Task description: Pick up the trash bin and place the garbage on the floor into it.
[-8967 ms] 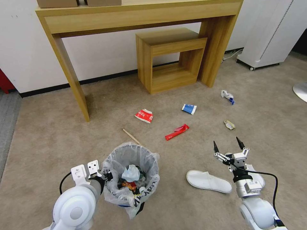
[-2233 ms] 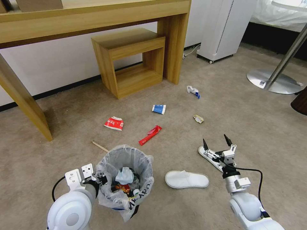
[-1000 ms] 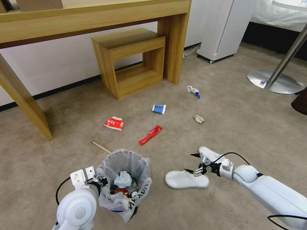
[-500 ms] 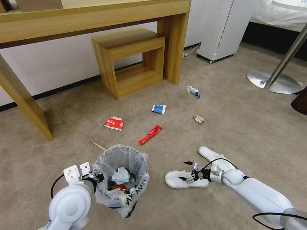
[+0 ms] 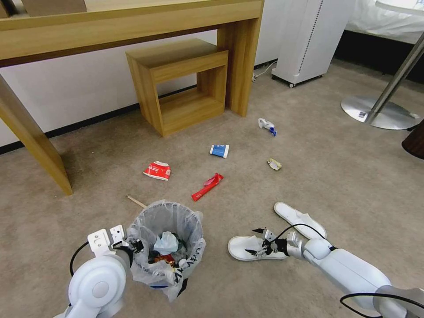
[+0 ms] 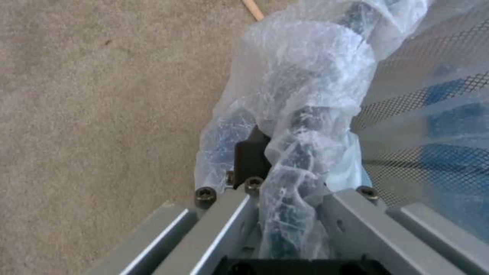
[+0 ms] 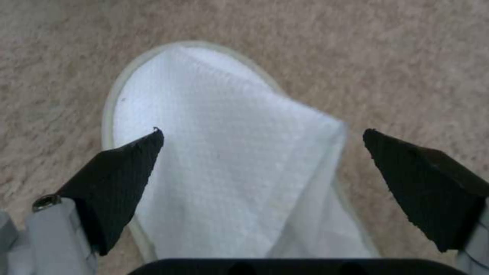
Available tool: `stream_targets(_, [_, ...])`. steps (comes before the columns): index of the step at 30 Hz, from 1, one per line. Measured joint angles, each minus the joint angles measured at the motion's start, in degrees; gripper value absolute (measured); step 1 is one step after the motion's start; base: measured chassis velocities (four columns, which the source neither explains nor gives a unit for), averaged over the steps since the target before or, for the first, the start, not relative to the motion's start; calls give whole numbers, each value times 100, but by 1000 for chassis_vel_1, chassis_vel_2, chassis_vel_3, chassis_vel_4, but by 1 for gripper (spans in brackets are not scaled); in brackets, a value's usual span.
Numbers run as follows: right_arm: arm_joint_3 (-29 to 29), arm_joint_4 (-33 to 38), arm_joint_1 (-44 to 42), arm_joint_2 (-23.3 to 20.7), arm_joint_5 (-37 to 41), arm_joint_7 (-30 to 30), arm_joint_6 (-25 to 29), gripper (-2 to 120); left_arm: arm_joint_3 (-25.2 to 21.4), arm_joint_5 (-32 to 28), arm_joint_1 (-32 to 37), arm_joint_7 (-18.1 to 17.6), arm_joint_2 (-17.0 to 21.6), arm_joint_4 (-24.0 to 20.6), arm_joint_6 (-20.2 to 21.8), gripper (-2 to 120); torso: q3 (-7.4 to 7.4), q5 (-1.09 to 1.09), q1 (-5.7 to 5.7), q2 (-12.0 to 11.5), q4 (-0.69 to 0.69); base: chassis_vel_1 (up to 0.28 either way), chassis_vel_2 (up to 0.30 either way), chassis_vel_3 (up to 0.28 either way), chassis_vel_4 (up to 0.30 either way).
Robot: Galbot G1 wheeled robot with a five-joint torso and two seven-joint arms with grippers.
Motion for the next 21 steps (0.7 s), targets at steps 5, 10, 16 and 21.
stream_targets(5, [-23, -112, -47, 107, -16, -17, 79, 100, -9, 100, 67, 34, -19, -12, -1, 0, 0, 0, 0, 0, 0, 0, 0, 0, 0])
stream_targets(10, [-28, -196, -73, 205, -19, 2, 112, 99, -11, 184, 101, 57, -49, -15, -5, 0, 0, 0, 0, 0, 0, 0, 0, 0, 0])
stream_targets(16, [27, -301, -76, 254, -29, 24, 173, 87, -15, 247, 128, 85, -55, -6, -9, 0, 0, 0, 0, 0, 0, 0, 0, 0, 0])
stream_targets(21, [87, -325, -63, 255, 13, 24, 209, 69, -5, 249, 86, 88, -25, 30, -16, 0, 0, 0, 0, 0, 0, 0, 0, 0, 0])
